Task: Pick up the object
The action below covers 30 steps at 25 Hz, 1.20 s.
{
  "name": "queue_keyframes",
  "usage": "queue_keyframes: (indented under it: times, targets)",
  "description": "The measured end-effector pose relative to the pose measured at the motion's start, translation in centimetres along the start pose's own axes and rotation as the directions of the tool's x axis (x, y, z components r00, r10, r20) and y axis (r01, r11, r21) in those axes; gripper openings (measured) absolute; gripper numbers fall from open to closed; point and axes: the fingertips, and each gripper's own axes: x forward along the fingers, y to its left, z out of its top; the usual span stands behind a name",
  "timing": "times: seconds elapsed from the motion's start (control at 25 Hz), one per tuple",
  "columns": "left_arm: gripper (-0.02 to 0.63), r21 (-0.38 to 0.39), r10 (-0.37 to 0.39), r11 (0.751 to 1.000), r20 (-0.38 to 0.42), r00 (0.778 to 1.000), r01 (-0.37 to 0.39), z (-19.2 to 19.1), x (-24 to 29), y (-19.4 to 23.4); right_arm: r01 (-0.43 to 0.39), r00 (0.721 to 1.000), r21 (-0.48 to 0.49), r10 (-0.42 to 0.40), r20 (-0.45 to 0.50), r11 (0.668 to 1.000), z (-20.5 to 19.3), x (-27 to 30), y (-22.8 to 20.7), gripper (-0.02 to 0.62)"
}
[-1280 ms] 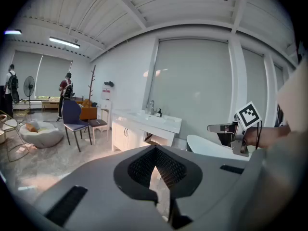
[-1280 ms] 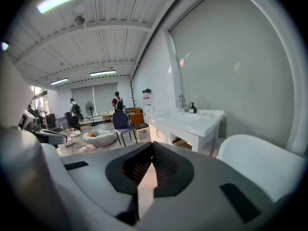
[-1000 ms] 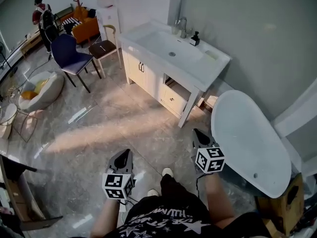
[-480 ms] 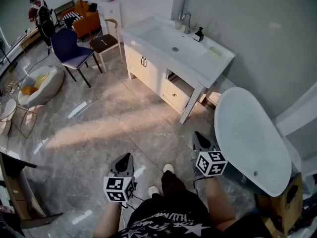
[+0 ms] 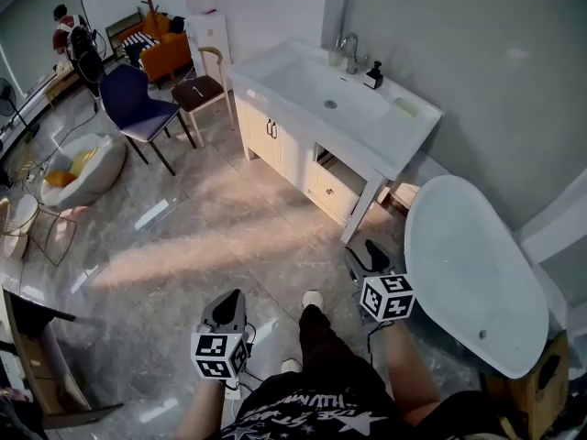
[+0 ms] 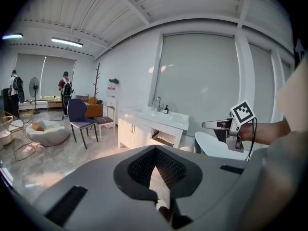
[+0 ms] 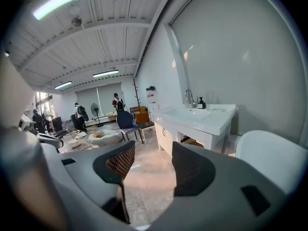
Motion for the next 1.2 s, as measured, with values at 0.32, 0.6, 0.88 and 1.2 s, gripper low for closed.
queue_keyframes:
  times: [0.32,0.6,0.88,1.2]
  targets:
    - [0.015,0.012,0.044,0.999,-0.024,0.999,-0.044,4.2,9.5,2.2,-0.006,1.000,0.062,0.007,-0.014,0.998,2.7,9.4,-6.0,0.252]
    - [0.015,0.028,-0.007,1.000,-0.013,1.000,0.007,9.9,20.7,-0.9,0.038,0.999,0.105,-0.038,0.000,0.994,6.9,15.9,-15.2,0.252]
    - [0.015,0.061,-0.030,0.998,-0.007,1.000,0.031,13.9,28.4,-3.2,0.059,0.998,0.137,-0.061,0.011,0.989,9.9,20.0,-21.7,0.252]
    - [0.015,0.067,-0.072,0.995,-0.041,0.997,0.075,16.3,33.8,-5.3,0.099,0.995,0.175,-0.101,0.005,0.980,11.0,21.2,-26.0,0.252]
